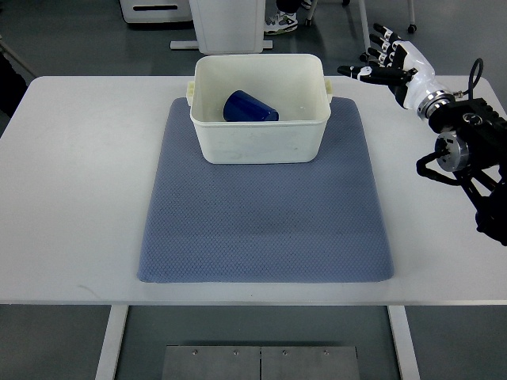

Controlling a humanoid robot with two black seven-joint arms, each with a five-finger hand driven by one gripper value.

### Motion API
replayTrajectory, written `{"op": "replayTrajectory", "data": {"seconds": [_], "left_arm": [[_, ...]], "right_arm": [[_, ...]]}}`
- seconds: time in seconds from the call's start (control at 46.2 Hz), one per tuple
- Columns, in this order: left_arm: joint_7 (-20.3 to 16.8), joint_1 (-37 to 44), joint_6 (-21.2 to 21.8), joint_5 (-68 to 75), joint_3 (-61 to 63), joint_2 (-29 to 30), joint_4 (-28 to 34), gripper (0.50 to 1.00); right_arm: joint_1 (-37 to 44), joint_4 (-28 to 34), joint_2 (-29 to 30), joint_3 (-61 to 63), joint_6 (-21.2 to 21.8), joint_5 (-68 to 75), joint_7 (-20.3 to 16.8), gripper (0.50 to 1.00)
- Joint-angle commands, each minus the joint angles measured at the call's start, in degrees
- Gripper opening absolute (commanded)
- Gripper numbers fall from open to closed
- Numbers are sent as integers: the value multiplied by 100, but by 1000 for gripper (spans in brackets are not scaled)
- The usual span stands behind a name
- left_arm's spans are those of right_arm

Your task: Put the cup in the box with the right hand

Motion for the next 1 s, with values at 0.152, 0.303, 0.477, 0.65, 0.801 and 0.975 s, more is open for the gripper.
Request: {"op": "replayTrajectory", "data": {"seconds": [0.152,0.303,0.477,0.65,0.801,0.975], "left_arm": [[2,-1,1,-1,0,0,2,1000],[2,-1,1,-1,0,0,2,1000],[-6,-1,1,-1,0,0,2,1000],[-6,-1,1,-1,0,0,2,1000],[-6,-1,1,8,0,0,2,1000],[-6,-1,1,-1,0,0,2,1000]], "right_arm": [[-437,9,-83,403,196,-3,-24,1000],[-719,9,-83,728,240,-3,-15,1000],[-991,17,-66,992,231,6,178,1000],[-1149,-9,-57,1019,222,6,292,1000],[-1360,-9,13,975,231,6,292,1000],[-1431,-9,172,966,231,6,292,1000]]}}
